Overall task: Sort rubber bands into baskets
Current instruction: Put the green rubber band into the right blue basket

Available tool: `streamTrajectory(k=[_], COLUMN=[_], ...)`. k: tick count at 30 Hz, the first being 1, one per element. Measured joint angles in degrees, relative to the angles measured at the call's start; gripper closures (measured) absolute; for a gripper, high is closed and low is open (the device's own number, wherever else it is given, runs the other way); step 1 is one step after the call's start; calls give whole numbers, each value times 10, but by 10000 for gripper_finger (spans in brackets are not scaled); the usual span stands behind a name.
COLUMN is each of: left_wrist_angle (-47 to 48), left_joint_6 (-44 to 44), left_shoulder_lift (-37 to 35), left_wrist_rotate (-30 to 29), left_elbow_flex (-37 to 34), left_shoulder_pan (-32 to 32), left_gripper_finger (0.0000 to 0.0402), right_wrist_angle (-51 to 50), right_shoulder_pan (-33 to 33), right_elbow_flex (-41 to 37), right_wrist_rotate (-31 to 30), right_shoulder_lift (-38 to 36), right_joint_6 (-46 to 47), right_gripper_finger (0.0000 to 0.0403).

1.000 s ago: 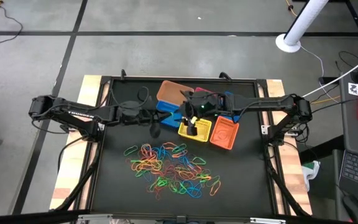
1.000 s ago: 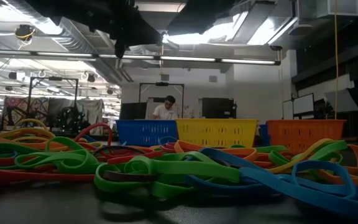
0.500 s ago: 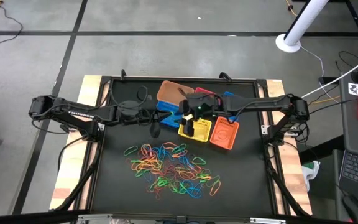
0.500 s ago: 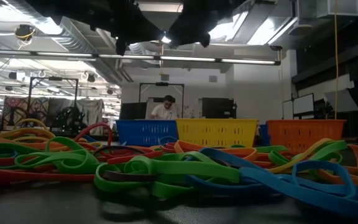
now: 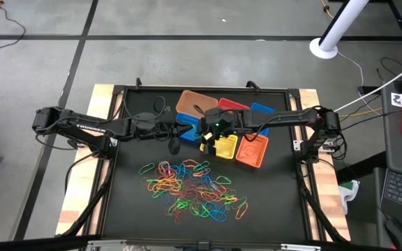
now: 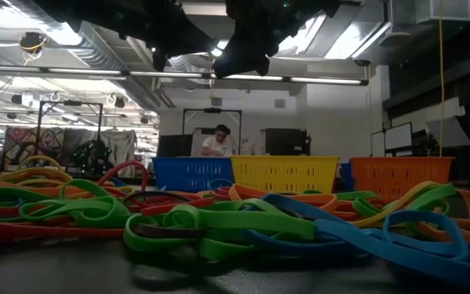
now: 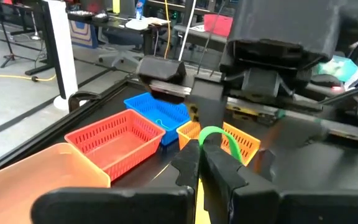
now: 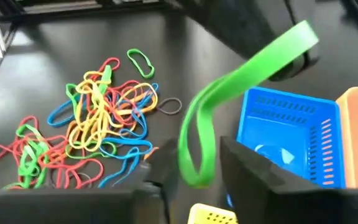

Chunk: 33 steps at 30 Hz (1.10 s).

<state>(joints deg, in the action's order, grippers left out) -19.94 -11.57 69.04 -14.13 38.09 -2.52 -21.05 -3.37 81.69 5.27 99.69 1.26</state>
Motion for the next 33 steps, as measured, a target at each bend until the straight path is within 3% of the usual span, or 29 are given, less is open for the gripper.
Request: streamTrajectory(k=[4, 6, 15, 25, 33], left_wrist_angle=[0, 0, 9, 63, 81], left_joint_6=[0, 0, 11, 17, 16], left_shoulder_lift=[0, 0, 0, 0, 0], left_wrist_rotate=[0, 0, 0, 0, 0], left_elbow_flex=[0, 0, 0, 0, 0], left_shoulder_pan=[0, 0, 1, 2, 1], left_gripper_finger=[391, 391, 383, 272, 243], right_wrist_angle=[2, -1, -14, -97, -241], right_shoulder_pan=[0, 0, 0, -21, -89], right_elbow_flex=[0, 0, 0, 0, 0], right_wrist_rotate=[-1, -1, -1, -13, -57], right_shoulder_lift=[-5, -5, -5, -23, -70], right_joint_6=[-13, -29, -44, -52, -69], right_gripper_finger=[379, 395, 398, 400, 401])
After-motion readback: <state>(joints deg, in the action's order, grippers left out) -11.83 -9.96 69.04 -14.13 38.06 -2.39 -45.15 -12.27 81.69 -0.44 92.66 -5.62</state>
